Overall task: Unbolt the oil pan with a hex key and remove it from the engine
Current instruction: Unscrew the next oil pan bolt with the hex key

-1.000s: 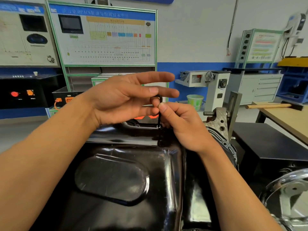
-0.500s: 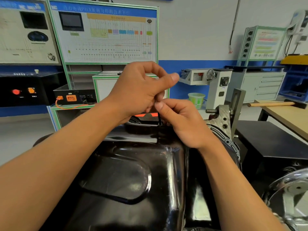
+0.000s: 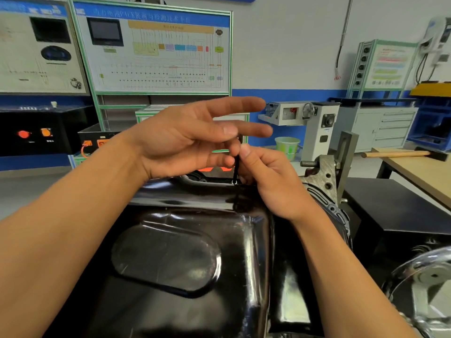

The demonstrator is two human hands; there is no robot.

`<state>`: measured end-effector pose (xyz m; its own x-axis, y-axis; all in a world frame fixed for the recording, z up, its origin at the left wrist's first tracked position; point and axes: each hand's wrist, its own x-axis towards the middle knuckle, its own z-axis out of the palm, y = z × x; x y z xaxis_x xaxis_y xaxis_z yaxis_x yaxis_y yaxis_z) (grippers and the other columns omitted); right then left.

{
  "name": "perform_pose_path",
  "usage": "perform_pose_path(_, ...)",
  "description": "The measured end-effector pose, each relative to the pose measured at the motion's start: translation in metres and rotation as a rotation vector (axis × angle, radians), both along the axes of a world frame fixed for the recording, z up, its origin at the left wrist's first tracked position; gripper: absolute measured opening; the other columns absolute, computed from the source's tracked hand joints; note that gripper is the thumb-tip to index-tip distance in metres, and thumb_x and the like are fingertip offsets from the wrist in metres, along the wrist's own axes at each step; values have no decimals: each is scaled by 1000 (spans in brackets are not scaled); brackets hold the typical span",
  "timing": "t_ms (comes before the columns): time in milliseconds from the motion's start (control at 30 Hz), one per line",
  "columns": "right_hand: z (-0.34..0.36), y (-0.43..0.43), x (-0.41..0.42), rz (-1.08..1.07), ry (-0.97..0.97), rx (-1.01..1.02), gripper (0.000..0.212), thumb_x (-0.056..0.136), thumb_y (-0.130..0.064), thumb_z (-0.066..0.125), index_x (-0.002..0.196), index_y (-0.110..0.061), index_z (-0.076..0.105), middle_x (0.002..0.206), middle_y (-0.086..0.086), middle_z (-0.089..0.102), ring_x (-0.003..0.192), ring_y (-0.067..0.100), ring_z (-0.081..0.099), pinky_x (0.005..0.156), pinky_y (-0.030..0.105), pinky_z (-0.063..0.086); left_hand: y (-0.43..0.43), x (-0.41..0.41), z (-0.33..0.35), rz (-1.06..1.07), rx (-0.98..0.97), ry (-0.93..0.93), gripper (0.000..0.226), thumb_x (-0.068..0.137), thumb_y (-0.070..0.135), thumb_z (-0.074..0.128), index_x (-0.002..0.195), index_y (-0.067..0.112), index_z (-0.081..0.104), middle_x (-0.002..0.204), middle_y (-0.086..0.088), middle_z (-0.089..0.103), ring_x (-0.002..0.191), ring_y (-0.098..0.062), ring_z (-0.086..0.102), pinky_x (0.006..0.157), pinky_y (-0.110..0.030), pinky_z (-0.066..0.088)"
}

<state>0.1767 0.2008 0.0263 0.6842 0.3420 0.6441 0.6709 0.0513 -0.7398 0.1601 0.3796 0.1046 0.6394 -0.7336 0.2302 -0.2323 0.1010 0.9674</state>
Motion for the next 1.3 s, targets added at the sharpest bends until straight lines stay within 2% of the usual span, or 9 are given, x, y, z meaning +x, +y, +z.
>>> perform_pose_path(100,1,-2,0,9,24,-42,42,102,-34,42,84,-14,74,57,-15,49,55,0,39,60,16,35,-6,-2,-2,132,83,-84,39,74,15,74,113,17,71,94,-9,68,59,-11,49,56,-23,49)
perform_pose_path(233,4,1,-1,29,-11,-68,43,103,-30,42,74,-40,72,59,-19,54,58,-2,45,62,15,38,-30,-6,-6,524,53,-329,28,69,26,83,86,7,70,61,-17,53,37,-14,36,42,-23,32)
perform_pose_path(367,6,3,-1,3,-3,-95,37,100,-37,48,71,-41,71,59,-12,43,58,4,37,59,18,33,-39,-7,-6,726,-14,-407,10,97,15,61,95,7,67,48,-4,56,30,-12,33,35,-16,28)
perform_pose_path(533,3,1,1,0,7,-73,33,101,-33,51,76,-30,73,57,-16,52,57,-1,45,61,11,37,-28,-8,-2,592,-65,-304,29,101,0,40,121,10,58,78,-10,75,34,-13,47,36,-19,41)
perform_pose_path(633,-1,1,5,-36,11,-55,38,100,-46,48,73,-31,71,58,-13,46,59,6,41,62,23,36,-16,-6,0,350,-118,-137,35,95,2,46,128,8,54,113,-16,72,55,-15,63,51,-22,54)
perform_pose_path(733,-4,0,8,-34,-4,-29,36,94,-53,45,76,-36,72,57,-13,49,59,6,44,63,27,38,-7,-4,-1,151,-98,-76,40,91,7,50,131,11,55,128,-15,66,81,-17,69,71,-25,58)
perform_pose_path(967,-4,-1,11,-24,8,-52,37,96,-52,45,82,-34,74,61,-10,53,60,7,46,68,41,41,-5,-1,0,42,-90,19,37,97,26,46,129,16,60,126,-18,66,94,-18,72,78,-25,57)
perform_pose_path(1133,-3,-1,6,-32,-6,-35,34,97,-44,49,80,-28,74,57,-5,47,57,9,41,61,30,36,-5,0,-1,110,-76,31,36,95,20,47,127,13,61,120,-16,70,93,-21,74,74,-25,57)
perform_pose_path(1300,-2,-2,3,-45,-79,-7,25,102,-21,48,93,-28,71,62,-24,60,60,-7,53,62,6,39,-4,-2,0,67,-106,21,37,92,15,49,127,13,62,116,-15,71,95,-23,74,75,-26,57)
